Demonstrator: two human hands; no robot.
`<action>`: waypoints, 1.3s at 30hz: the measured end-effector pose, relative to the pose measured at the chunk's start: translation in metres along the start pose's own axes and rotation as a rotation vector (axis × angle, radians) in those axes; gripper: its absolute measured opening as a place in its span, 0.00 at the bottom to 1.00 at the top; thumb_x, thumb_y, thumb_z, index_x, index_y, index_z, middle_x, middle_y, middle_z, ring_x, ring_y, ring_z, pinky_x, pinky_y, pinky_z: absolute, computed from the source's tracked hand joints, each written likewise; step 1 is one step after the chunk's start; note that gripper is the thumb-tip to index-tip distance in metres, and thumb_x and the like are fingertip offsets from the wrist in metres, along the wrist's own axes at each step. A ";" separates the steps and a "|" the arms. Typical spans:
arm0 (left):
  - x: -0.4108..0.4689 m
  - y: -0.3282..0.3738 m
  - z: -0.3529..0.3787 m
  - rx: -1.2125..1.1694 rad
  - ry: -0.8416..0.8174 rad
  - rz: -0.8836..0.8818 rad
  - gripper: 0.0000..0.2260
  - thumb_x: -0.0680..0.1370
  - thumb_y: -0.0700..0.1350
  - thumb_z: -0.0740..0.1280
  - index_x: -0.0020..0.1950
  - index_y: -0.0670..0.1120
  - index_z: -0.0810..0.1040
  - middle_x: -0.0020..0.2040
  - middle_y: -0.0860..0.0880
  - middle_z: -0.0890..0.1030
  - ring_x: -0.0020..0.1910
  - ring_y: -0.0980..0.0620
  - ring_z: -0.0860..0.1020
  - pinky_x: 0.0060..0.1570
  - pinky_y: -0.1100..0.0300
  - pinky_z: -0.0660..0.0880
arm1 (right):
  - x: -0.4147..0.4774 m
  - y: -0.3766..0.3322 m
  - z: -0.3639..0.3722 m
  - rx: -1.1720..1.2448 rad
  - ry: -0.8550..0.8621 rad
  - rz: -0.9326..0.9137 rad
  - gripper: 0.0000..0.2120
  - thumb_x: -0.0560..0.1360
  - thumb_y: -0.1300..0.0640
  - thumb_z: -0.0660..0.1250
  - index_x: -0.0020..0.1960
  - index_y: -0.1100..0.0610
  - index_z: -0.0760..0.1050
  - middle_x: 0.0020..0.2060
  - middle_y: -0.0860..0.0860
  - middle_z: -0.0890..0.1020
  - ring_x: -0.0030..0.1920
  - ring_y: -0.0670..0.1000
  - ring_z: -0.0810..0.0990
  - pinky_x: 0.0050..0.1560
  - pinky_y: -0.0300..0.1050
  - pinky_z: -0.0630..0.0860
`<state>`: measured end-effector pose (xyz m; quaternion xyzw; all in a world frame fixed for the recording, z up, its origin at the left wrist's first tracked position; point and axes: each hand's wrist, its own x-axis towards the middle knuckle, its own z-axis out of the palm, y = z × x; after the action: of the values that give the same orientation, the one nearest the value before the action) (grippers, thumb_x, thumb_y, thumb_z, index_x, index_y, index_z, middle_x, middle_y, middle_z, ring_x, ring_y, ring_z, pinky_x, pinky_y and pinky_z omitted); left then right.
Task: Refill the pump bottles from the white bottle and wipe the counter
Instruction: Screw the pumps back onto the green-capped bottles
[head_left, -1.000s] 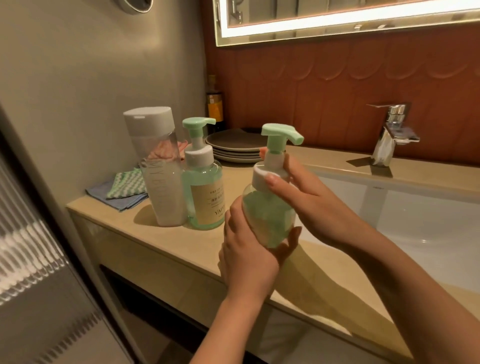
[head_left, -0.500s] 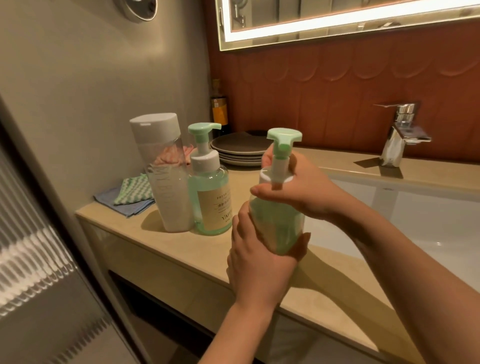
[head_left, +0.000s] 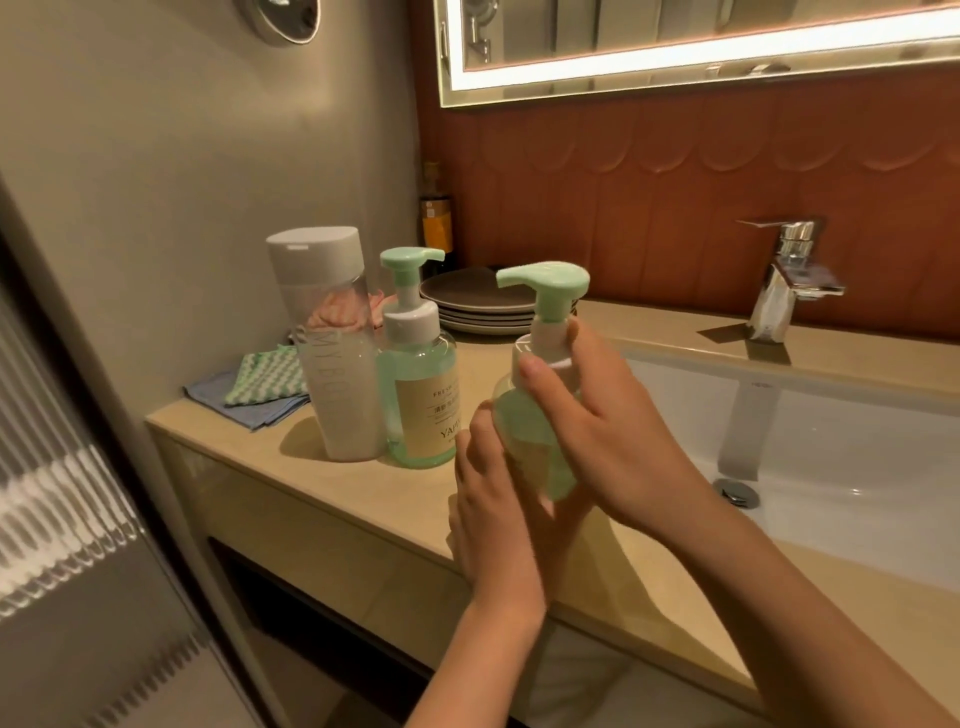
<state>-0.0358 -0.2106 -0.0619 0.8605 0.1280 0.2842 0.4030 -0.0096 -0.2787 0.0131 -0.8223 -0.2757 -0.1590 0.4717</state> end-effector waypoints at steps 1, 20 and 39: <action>0.000 0.001 0.000 -0.003 -0.009 -0.002 0.36 0.70 0.58 0.65 0.72 0.54 0.50 0.71 0.50 0.64 0.66 0.46 0.69 0.59 0.49 0.68 | -0.004 0.003 -0.007 0.030 -0.011 -0.043 0.11 0.77 0.46 0.59 0.59 0.43 0.67 0.59 0.39 0.73 0.62 0.46 0.71 0.63 0.50 0.70; 0.002 -0.007 0.002 -0.098 -0.032 0.004 0.45 0.60 0.68 0.67 0.70 0.60 0.49 0.69 0.54 0.66 0.67 0.50 0.68 0.63 0.52 0.68 | 0.066 0.033 -0.025 0.529 -0.770 -0.013 0.13 0.65 0.64 0.72 0.46 0.51 0.79 0.57 0.48 0.81 0.62 0.44 0.75 0.52 0.31 0.73; 0.004 -0.007 0.003 0.073 -0.041 -0.017 0.39 0.81 0.37 0.58 0.67 0.67 0.31 0.78 0.46 0.49 0.73 0.46 0.62 0.65 0.52 0.63 | 0.013 -0.003 0.015 -0.064 0.182 0.104 0.13 0.71 0.41 0.68 0.48 0.50 0.73 0.44 0.44 0.79 0.49 0.48 0.76 0.60 0.59 0.70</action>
<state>-0.0306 -0.2060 -0.0673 0.8791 0.1372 0.2584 0.3763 -0.0013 -0.2601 0.0142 -0.8324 -0.1831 -0.2172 0.4758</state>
